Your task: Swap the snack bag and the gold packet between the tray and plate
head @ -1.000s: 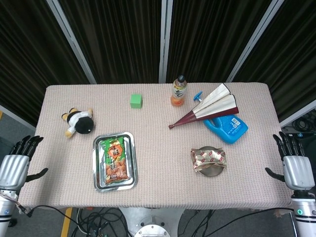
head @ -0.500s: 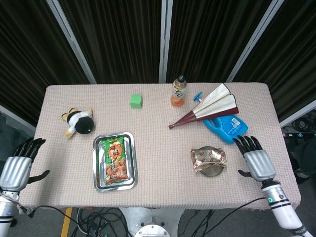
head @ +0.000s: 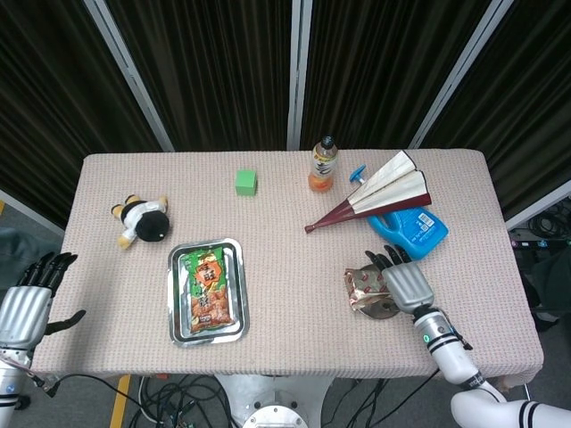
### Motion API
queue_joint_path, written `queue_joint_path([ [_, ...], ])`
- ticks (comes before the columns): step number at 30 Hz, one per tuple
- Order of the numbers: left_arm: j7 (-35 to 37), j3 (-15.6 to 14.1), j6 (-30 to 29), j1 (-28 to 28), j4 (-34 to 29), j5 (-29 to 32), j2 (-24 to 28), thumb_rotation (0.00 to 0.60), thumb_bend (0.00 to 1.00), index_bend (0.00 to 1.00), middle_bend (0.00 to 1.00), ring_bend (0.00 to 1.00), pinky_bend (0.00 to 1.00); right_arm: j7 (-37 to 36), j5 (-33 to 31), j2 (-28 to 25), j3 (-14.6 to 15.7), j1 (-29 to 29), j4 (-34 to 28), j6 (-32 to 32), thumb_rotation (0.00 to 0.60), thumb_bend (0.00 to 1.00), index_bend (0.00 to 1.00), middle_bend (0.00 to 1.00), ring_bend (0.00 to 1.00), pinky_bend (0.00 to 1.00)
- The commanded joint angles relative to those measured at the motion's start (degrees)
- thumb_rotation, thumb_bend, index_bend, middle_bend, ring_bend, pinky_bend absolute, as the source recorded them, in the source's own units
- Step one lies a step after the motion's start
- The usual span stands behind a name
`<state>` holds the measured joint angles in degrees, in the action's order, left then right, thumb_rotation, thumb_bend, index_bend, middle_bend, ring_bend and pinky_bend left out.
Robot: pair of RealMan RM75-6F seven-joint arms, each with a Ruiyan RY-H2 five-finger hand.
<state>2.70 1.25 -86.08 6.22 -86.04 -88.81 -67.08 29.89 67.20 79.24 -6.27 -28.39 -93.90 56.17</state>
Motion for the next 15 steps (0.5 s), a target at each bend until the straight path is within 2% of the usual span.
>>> queue_joint_path([
  [1, 0.08, 0.21, 0.48, 0.29, 0.35, 0.29, -0.29, 0.600, 0.13, 0.12, 0.11, 0.06, 0.17, 0.76, 0.06, 2.06, 0.07, -0.83, 1.66, 0.53, 0.600, 0.00, 0.06, 0.24, 0.00, 0.00],
  [5, 0.30, 0.43, 0.64, 0.36, 0.89, 0.68, -0.48, 0.600, 0.13, 0.12, 0.11, 0.06, 0.17, 1.32, 0.70, 4.10, 0.43, -1.11, 3.64, 1.86, 0.600, 0.00, 0.26, 0.33, 0.00, 0.00],
  [10, 0.87, 0.46, 0.36, 0.07, 1.22, 0.94, -0.47, 0.600, 0.13, 0.12, 0.11, 0.06, 0.17, 0.53, 2.20, 5.51, 0.76, -1.25, 5.38, 3.31, 0.600, 0.03, 0.39, 0.43, 0.03, 0.00],
  [15, 1.17, 0.47, -0.10, -0.16, 1.19, 0.82, -0.17, 0.600, 0.13, 0.12, 0.11, 0.06, 0.17, -2.50, 5.81, 4.35, 0.62, -1.14, 4.08, 5.53, 0.600, 0.08, 0.50, 0.50, 0.08, 0.00],
])
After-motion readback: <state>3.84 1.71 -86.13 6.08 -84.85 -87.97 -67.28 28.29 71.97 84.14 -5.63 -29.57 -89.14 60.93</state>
